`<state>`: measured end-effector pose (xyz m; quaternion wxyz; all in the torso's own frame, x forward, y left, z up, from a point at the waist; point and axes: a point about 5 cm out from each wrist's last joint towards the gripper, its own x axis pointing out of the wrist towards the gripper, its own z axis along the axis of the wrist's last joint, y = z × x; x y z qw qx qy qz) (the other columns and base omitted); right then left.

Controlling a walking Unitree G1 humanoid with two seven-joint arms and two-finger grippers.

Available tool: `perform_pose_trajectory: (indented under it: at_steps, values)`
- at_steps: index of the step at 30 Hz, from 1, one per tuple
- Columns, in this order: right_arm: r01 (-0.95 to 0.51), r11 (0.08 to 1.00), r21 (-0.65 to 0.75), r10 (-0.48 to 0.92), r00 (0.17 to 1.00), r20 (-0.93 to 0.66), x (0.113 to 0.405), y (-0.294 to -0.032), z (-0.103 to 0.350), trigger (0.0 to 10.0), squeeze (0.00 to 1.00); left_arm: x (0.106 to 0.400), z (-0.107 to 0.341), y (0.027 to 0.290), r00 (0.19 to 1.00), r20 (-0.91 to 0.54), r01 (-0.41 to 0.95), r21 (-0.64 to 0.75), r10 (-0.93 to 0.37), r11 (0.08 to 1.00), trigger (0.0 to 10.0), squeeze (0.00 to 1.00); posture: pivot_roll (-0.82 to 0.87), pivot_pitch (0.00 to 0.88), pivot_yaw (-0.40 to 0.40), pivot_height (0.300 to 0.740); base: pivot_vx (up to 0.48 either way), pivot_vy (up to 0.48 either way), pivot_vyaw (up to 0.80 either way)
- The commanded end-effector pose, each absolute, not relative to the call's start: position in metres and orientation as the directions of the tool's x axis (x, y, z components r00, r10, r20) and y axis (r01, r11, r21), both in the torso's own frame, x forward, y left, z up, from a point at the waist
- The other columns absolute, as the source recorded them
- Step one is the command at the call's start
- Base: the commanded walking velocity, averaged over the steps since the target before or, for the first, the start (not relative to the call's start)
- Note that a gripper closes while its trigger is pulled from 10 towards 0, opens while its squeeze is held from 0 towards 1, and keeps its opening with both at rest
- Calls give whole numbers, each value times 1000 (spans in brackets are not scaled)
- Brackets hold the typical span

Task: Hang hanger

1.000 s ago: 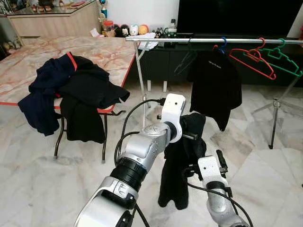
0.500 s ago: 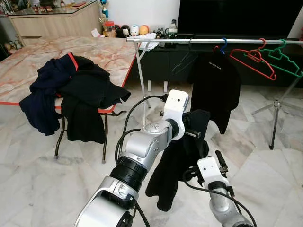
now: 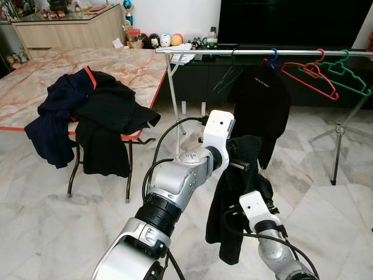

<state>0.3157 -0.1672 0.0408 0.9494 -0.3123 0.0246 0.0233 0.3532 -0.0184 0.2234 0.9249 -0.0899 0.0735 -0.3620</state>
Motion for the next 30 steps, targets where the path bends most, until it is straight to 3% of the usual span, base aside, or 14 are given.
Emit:
perform_pose_trajectory:
  at_steps: [1,30]
  values:
    - [-83,797,-599,65,997,-53,316,-161,41,0,0,343,225,-32,697,-42,686,-250,-716,683,10000,0,66,34,60,740,0,0,0]
    - [-26,878,-477,-26,994,-104,307,-169,31,0,0,349,219,-24,725,-64,654,-249,-686,714,10000,0,57,37,52,740,0,0,0]
